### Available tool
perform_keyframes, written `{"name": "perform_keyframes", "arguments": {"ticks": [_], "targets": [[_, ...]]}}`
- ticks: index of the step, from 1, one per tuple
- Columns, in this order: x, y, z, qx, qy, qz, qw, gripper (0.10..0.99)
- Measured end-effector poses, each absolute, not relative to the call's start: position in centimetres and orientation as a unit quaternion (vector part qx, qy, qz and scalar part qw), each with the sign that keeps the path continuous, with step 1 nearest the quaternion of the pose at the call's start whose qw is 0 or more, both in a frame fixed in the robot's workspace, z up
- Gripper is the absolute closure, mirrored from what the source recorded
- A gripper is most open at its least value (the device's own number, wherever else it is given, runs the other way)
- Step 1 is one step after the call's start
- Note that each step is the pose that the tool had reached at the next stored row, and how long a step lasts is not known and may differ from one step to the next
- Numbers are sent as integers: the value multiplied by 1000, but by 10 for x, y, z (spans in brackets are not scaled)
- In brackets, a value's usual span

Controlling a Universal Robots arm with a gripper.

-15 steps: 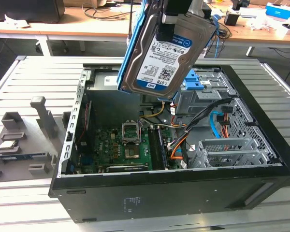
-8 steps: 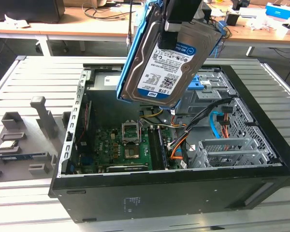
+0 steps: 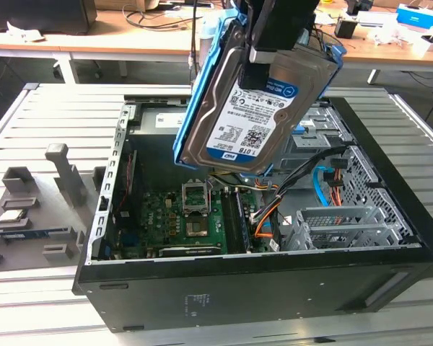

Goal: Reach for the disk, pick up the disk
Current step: 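Pick up the disk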

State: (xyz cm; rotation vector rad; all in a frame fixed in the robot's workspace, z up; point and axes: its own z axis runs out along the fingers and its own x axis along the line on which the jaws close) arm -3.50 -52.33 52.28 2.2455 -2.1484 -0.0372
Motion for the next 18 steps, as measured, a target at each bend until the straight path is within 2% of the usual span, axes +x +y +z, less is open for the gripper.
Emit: {"name": "perform_keyframes", "arguments": {"ticks": [18], "targets": [[-35, -575, 521, 722, -691, -12, 17, 718]]}}
